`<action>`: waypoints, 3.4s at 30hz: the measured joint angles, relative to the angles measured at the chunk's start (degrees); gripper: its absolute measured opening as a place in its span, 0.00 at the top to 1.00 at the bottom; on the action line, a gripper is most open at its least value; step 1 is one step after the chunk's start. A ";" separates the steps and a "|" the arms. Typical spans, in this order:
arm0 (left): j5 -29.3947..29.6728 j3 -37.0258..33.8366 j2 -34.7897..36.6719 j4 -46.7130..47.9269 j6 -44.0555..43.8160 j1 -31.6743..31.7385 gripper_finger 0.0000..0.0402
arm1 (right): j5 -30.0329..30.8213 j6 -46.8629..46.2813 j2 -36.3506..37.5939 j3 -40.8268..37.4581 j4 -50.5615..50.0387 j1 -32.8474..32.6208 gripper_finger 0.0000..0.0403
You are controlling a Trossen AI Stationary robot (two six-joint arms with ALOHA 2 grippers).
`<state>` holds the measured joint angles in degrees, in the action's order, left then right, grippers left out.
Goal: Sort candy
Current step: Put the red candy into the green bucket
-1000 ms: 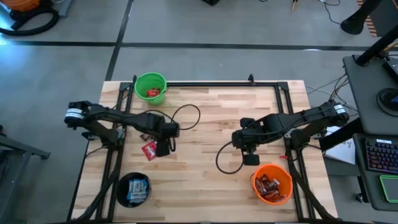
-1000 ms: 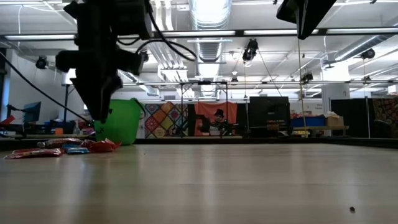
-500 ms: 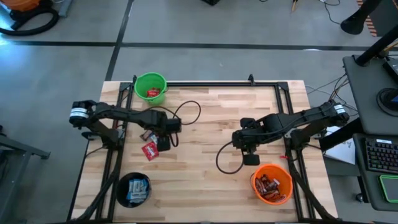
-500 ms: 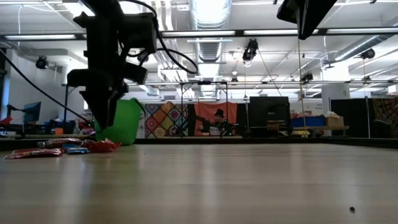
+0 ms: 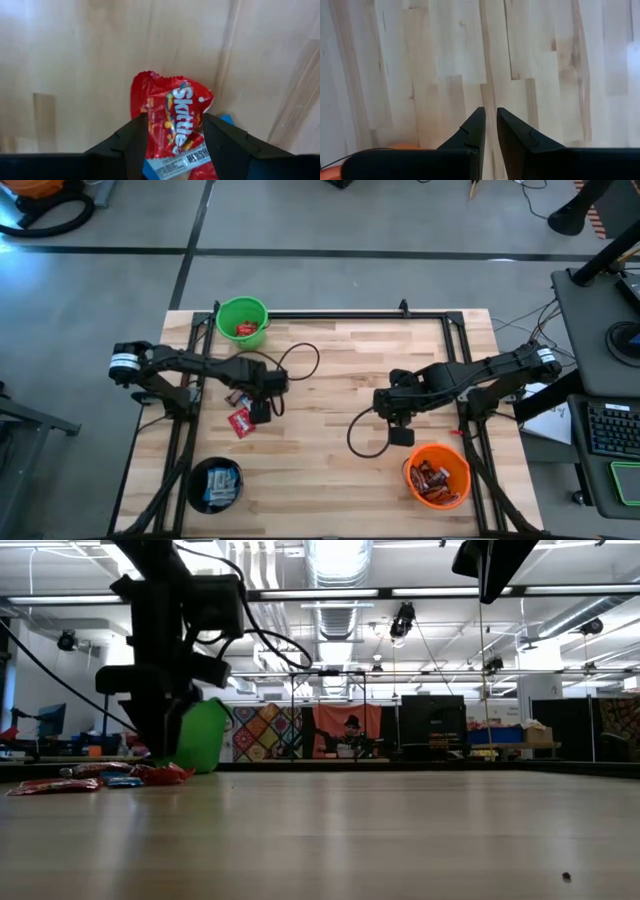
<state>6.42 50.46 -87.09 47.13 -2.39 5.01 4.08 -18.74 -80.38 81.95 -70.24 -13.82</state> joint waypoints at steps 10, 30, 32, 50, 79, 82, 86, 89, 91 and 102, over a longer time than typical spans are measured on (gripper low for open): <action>-2.43 -6.32 0.03 -9.01 0.69 3.00 0.57 | 0.00 -1.12 0.00 0.00 0.00 0.00 0.90; -5.80 -12.76 0.35 -18.65 -0.78 6.91 0.61 | -0.04 -2.86 0.02 0.00 0.00 0.00 0.90; -5.53 -12.77 0.31 -18.63 -1.33 6.96 0.64 | -0.04 -3.75 0.02 0.00 0.00 0.00 0.90; -6.04 -9.13 -0.20 -13.83 -6.07 7.63 0.99 | -0.02 -3.73 0.04 0.00 -0.01 0.00 0.90; 0.43 22.85 0.78 17.50 -1.50 9.92 1.00 | 0.00 -3.57 0.04 0.00 -0.39 -0.02 0.90; 2.51 28.45 0.92 21.64 -0.47 10.64 1.00 | 0.00 -3.13 0.04 0.00 -1.11 -0.02 0.90; 5.09 35.03 0.94 26.91 0.87 13.23 1.00 | 0.00 -2.95 0.04 0.00 -2.74 0.00 0.90; 5.85 38.88 0.94 29.96 1.78 16.60 1.00 | 0.01 -1.79 0.04 0.00 -3.57 0.00 0.90; 6.45 40.87 1.02 30.81 2.26 19.26 1.00 | 0.02 -0.87 0.04 0.00 -3.53 -0.01 0.90; 6.58 42.33 2.62 30.36 7.03 38.05 1.00 | 0.48 2.25 0.11 0.00 -6.21 0.76 0.90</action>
<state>12.99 92.80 -84.47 77.50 4.64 43.07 4.56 -16.49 -80.27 81.95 -76.44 -13.06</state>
